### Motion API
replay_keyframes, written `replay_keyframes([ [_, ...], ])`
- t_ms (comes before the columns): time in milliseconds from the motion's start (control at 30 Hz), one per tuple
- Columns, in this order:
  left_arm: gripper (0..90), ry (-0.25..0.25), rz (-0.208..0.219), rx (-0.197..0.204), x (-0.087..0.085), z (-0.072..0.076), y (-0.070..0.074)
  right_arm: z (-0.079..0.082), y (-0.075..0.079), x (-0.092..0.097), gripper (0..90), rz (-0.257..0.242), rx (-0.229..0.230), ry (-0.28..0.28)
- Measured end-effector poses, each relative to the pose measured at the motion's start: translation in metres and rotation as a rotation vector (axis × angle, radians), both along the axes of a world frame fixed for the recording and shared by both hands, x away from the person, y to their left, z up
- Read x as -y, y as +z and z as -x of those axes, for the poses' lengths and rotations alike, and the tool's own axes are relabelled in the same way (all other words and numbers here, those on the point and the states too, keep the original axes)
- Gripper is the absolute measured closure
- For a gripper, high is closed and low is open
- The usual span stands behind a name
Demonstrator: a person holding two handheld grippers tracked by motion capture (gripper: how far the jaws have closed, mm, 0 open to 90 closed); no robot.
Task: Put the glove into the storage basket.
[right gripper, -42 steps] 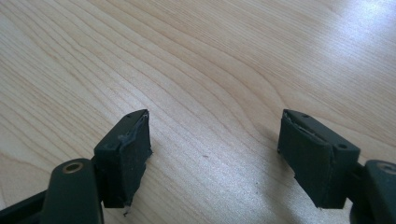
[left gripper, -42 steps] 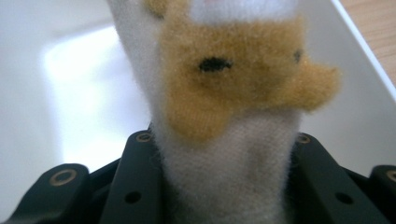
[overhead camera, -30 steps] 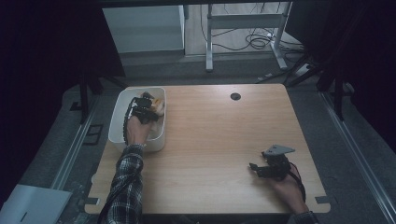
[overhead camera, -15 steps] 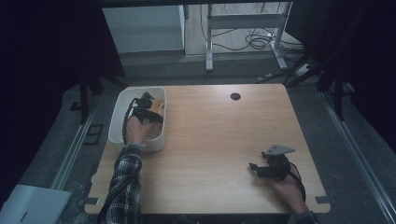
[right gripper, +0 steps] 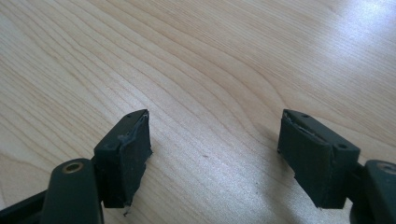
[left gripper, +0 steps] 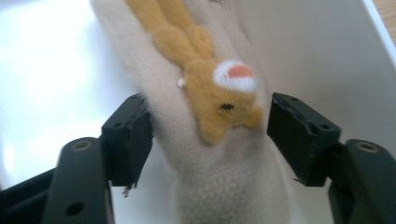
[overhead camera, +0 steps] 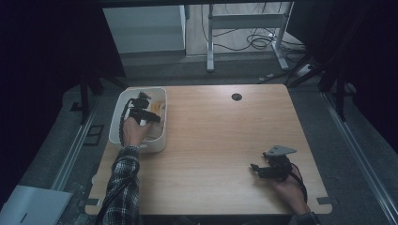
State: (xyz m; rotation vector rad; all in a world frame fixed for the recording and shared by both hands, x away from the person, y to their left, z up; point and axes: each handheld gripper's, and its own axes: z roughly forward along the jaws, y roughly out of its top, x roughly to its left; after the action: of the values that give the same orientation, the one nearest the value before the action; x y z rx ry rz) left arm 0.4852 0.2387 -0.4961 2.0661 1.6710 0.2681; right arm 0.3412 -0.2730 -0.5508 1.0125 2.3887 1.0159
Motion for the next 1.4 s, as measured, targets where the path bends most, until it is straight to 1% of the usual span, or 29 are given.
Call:
replay_keyframes([
  [67, 28.4, 0.001, -0.009, 0.021, -0.001, 0.002, 0.002, 0.000, 0.000, 0.000, 25.7, 0.000, 0.000, 0.000],
  [100, 27.9, 0.002, -0.005, 0.037, -0.001, 0.004, 0.003, 0.000, 0.000, 0.000, 25.7, 0.000, 0.000, 0.000],
  [233, 20.8, -0.017, -0.010, 0.078, -0.002, 0.008, 0.007, 0.000, 0.000, 0.000, 25.3, 0.000, -0.001, 0.001],
  [267, 19.8, -0.019, -0.005, 0.088, -0.002, 0.009, 0.007, 0.000, 0.000, 0.000, 25.2, 0.001, -0.001, 0.002],
  [300, 19.1, -0.018, 0.001, 0.089, -0.002, 0.010, 0.008, 0.000, 0.000, 0.000, 25.1, 0.000, -0.001, 0.002],
  [367, 18.0, -0.024, 0.030, 0.098, -0.003, 0.013, 0.010, 0.000, 0.000, 0.000, 25.1, -0.001, -0.001, 0.003],
  [500, 12.7, -0.038, 0.029, 0.133, -0.004, 0.019, 0.013, 0.000, 0.000, 0.000, 25.0, 0.000, -0.001, 0.003],
  [600, 10.7, -0.045, 0.058, 0.159, -0.007, 0.025, 0.016, 0.000, 0.000, 0.000, 25.0, 0.000, -0.001, 0.003],
  [667, 9.7, -0.056, 0.060, 0.174, -0.008, 0.028, 0.018, 0.000, 0.000, 0.000, 24.9, 0.000, -0.001, 0.003],
  [733, 7.3, -0.079, 0.049, 0.198, -0.007, 0.032, 0.019, 0.000, 0.000, 0.000, 24.9, 0.000, -0.001, 0.004],
  [800, 6.3, -0.092, 0.035, 0.228, -0.007, 0.037, 0.021, 0.000, 0.000, 0.000, 24.7, 0.000, -0.002, 0.004],
  [867, 5.3, -0.102, 0.057, 0.239, -0.008, 0.040, 0.023, 0.000, 0.000, 0.000, 24.7, 0.000, -0.002, 0.004],
  [900, 5.0, -0.099, 0.070, 0.251, -0.008, 0.042, 0.024, 0.000, 0.000, 0.000, 24.7, 0.002, -0.003, 0.004],
  [933, 4.7, -0.099, 0.070, 0.251, -0.008, 0.042, 0.024, 0.000, 0.000, 0.000, 24.7, 0.003, -0.003, 0.004],
  [967, 4.5, -0.111, 0.075, 0.267, -0.008, 0.046, 0.026, 0.000, 0.000, 0.000, 24.6, 0.003, -0.003, 0.004],
  [1033, 3.9, -0.120, 0.079, 0.275, -0.007, 0.050, 0.028, 0.000, 0.000, 0.000, 24.6, 0.003, -0.003, 0.004],
  [1100, 3.2, -0.133, 0.078, 0.291, -0.004, 0.054, 0.029, 0.000, 0.000, 0.000, 24.6, 0.003, -0.003, 0.004],
  [1133, 2.9, -0.146, 0.078, 0.295, -0.003, 0.056, 0.031, 0.000, 0.000, 0.000, 24.6, 0.004, -0.003, 0.004],
  [1200, 2.5, -0.175, 0.093, 0.316, 0.001, 0.062, 0.033, 0.000, 0.000, 0.000, 24.6, 0.004, -0.002, 0.004],
  [1233, 2.5, -0.185, 0.096, 0.320, 0.003, 0.064, 0.034, 0.000, 0.000, 0.000, 24.6, 0.004, -0.002, 0.004],
  [1400, 1.5, -0.253, 0.110, 0.365, 0.020, 0.079, 0.039, 0.000, 0.000, 0.000, 24.6, 0.004, -0.004, 0.003],
])
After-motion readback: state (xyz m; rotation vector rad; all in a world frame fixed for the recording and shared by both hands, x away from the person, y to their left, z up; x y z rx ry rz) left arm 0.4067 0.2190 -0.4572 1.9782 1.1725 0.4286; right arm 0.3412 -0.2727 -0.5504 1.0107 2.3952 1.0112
